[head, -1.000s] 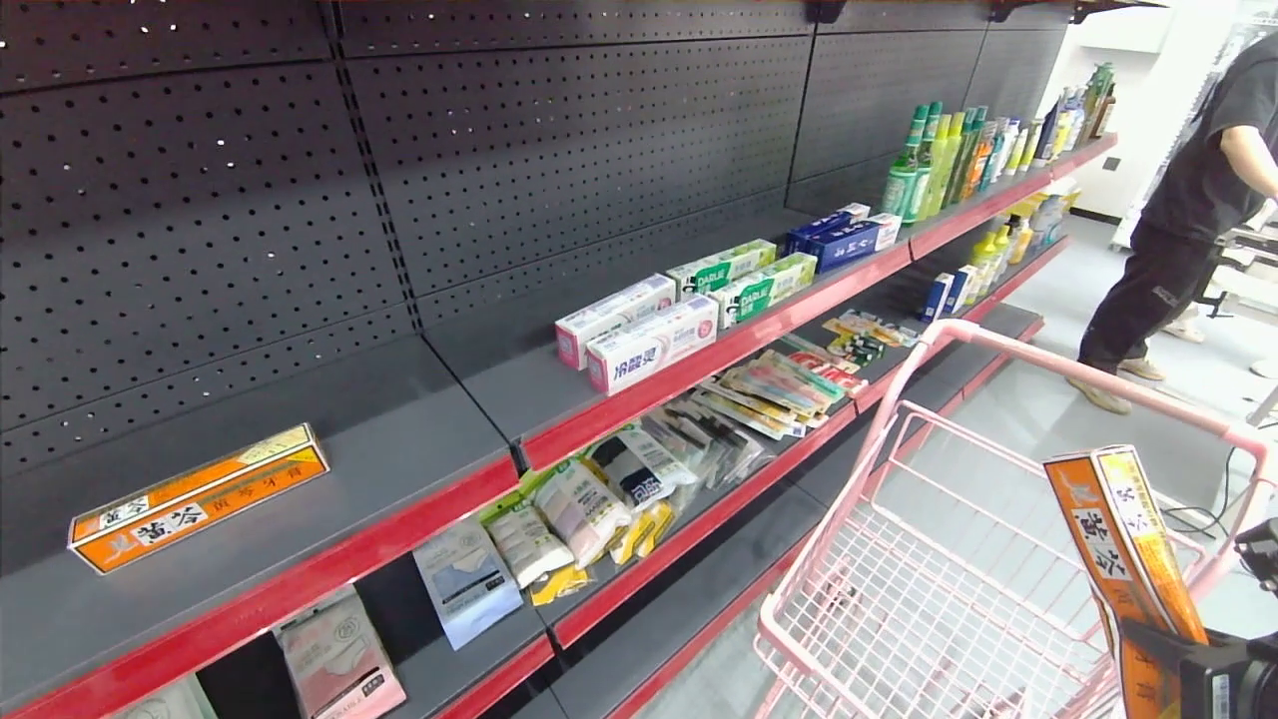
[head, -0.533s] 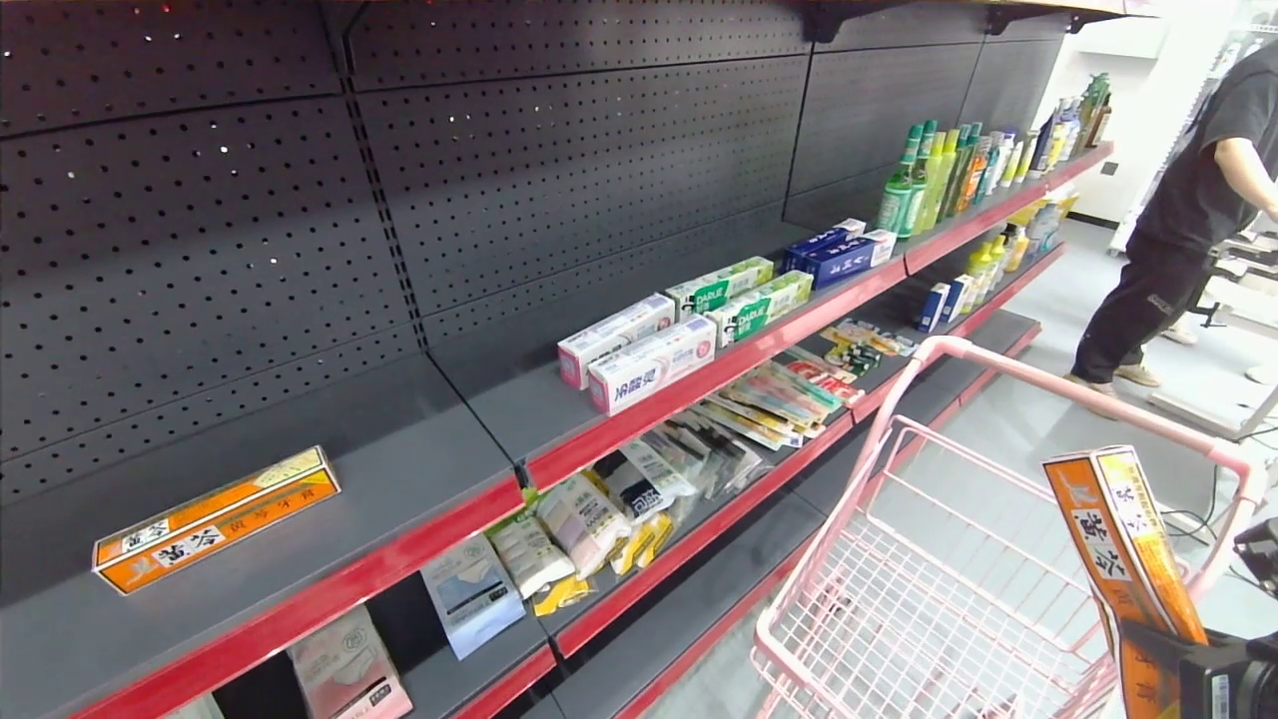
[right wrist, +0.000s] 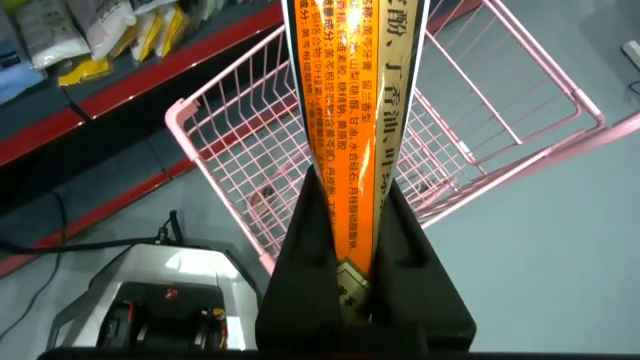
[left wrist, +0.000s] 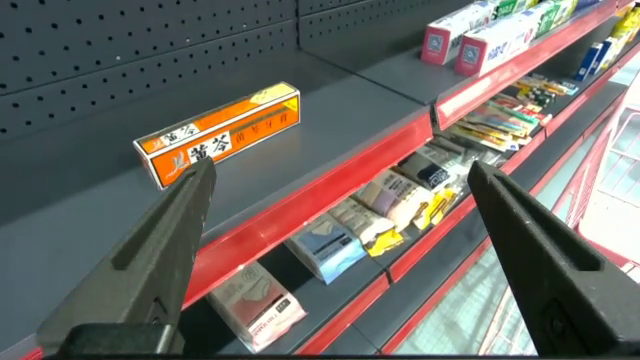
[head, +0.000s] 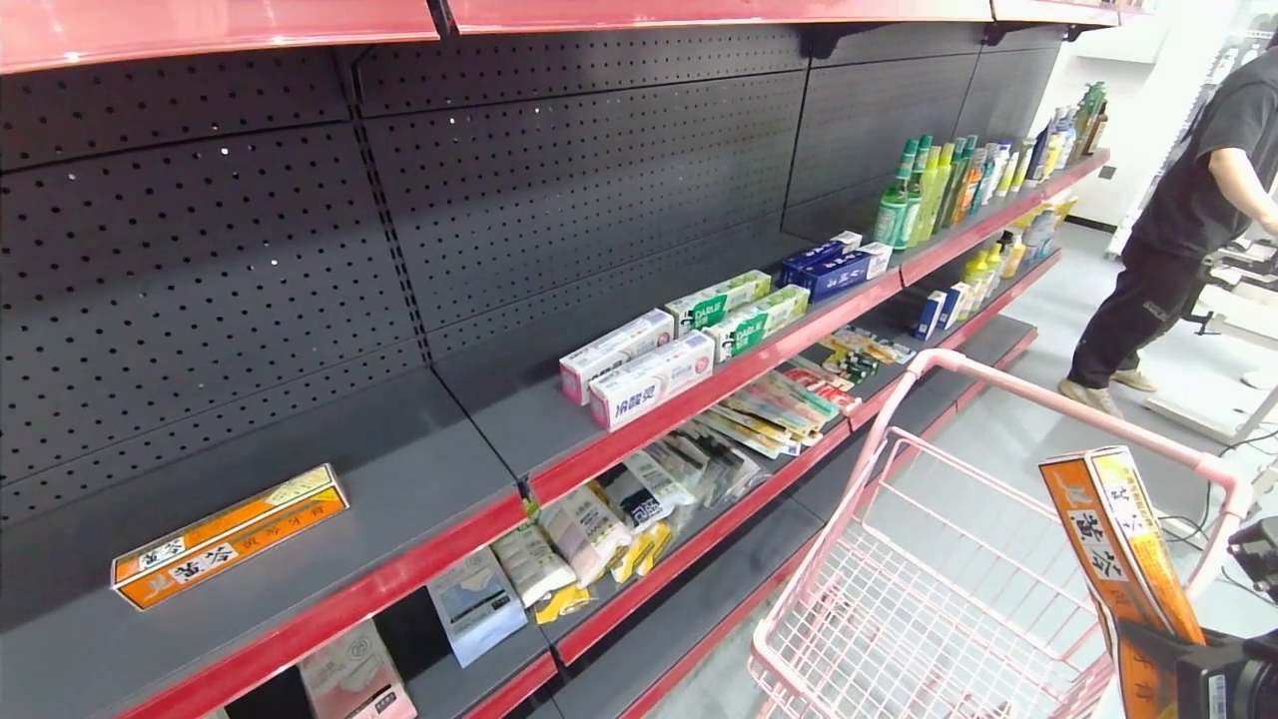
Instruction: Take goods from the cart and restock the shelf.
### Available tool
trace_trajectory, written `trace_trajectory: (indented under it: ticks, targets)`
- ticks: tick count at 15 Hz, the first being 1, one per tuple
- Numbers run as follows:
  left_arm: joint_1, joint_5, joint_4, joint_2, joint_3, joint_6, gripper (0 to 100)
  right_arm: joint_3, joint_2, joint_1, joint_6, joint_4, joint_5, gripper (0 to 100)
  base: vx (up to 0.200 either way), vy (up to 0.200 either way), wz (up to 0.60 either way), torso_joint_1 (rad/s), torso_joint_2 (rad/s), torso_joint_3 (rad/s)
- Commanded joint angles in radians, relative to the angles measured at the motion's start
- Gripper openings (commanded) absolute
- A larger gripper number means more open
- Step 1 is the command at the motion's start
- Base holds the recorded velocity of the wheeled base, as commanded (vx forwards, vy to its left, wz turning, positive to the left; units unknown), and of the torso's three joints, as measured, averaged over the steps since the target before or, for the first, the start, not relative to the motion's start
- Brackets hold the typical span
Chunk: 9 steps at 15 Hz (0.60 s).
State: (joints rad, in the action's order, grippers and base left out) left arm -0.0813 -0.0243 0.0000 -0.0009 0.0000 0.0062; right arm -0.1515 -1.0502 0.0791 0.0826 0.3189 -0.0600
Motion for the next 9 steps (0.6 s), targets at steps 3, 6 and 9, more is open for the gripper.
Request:
trace_trajectory:
  ticks: [3, 6, 9]
  targets:
    - [0.000, 0.000, 0.000, 0.001, 0.000, 0.000, 100, 0.003, -0.017, -0.002, 0.000, 0.000, -0.009, 0, 0.000, 0.000, 0.00, 0.095, -0.19, -0.100]
    - [0.000, 0.000, 0.000, 0.001, 0.000, 0.000, 100, 0.006, -0.030, -0.001, 0.000, 0.000, -0.047, 0, 0.000, 0.000, 0.00, 0.089, -0.17, -0.084]
    - [0.000, 0.000, 0.000, 0.001, 0.000, 0.000, 100, 0.007, -0.022, -0.001, 0.000, 0.000, -0.055, 0, 0.000, 0.000, 0.00, 0.000, 0.00, 0.000]
